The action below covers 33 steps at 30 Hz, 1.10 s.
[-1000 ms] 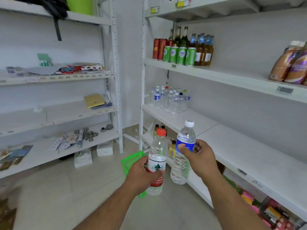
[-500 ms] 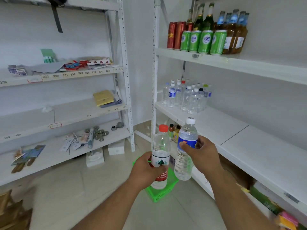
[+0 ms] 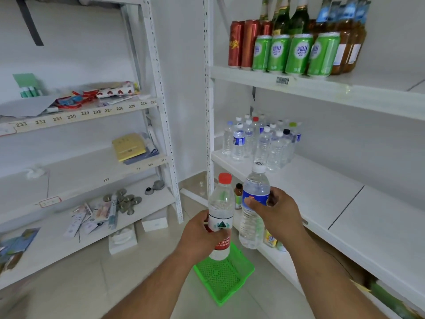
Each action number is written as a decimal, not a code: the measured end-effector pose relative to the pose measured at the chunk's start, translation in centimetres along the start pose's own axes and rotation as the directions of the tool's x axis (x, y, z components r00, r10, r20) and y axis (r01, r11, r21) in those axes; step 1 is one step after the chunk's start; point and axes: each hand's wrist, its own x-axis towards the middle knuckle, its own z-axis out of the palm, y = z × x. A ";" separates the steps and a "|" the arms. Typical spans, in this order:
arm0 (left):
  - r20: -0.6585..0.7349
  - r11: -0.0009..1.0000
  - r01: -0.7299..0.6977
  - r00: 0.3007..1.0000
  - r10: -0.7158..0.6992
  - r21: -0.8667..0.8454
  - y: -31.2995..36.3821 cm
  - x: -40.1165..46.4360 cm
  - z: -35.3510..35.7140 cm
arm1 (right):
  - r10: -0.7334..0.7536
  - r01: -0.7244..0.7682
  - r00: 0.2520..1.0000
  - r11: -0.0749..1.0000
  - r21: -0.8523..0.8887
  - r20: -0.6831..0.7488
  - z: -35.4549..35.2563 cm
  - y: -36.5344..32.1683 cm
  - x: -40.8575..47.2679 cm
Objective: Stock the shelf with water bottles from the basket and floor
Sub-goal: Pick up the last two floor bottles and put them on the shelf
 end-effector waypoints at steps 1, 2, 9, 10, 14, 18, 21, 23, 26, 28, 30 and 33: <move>0.015 1.000 -0.012 1.000 0.012 0.002 -0.1 1.3 -0.5 | 0.005 -0.005 1.000 1.000 -0.003 -0.013 0.7 0.0 0.8; 0.032 1.000 -0.024 0.999 0.024 0.003 -0.2 2.5 -1.1 | 0.008 -0.008 1.000 1.000 -0.006 -0.029 1.5 -0.1 1.6; 0.189 0.996 -0.089 0.978 0.086 0.007 -1.7 11.9 -6.3 | 0.032 -0.034 0.983 0.999 -0.007 -0.181 7.5 -2.3 6.2; 0.207 0.996 -0.093 0.974 0.090 0.007 -1.9 13.1 -6.9 | 0.043 -0.044 0.980 0.999 -0.003 -0.197 8.3 -2.5 6.8; 0.278 0.992 -0.129 0.953 0.121 0.010 -2.1 17.7 -8.5 | 0.070 -0.074 0.960 0.997 -0.006 -0.271 10.6 -3.0 9.0; 0.333 0.990 -0.141 0.934 0.132 0.003 -2.4 22.1 -8.2 | 0.083 -0.099 0.943 0.994 -0.036 -0.322 11.5 -2.9 11.8; 0.375 0.989 -0.145 0.917 0.134 0.002 -2.4 25.2 -6.9 | 0.097 -0.125 0.927 0.991 -0.054 -0.363 11.2 -2.1 14.2; 0.396 0.988 -0.152 0.908 0.135 0.011 -2.1 27.3 -5.6 | 0.102 -0.135 0.917 0.989 -0.062 -0.385 10.6 -1.2 15.9; 0.405 0.987 -0.158 0.904 0.133 0.029 -1.2 29.9 -3.6 | 0.109 -0.142 0.906 0.989 -0.051 -0.409 9.4 0.2 18.4; 0.420 0.986 -0.162 0.899 0.127 0.047 -0.4 31.5 -2.4 | 0.126 -0.154 0.897 0.988 -0.033 -0.424 8.7 1.1 19.9; 0.431 0.983 -0.171 0.893 0.129 0.060 0.3 33.1 -1.2 | 0.142 -0.165 0.891 0.986 -0.017 -0.430 7.9 1.9 21.3; 0.449 0.981 -0.178 0.885 0.125 0.078 0.8 35.4 0.5 | 0.157 -0.182 0.884 0.983 -0.013 -0.440 6.9 2.4 23.4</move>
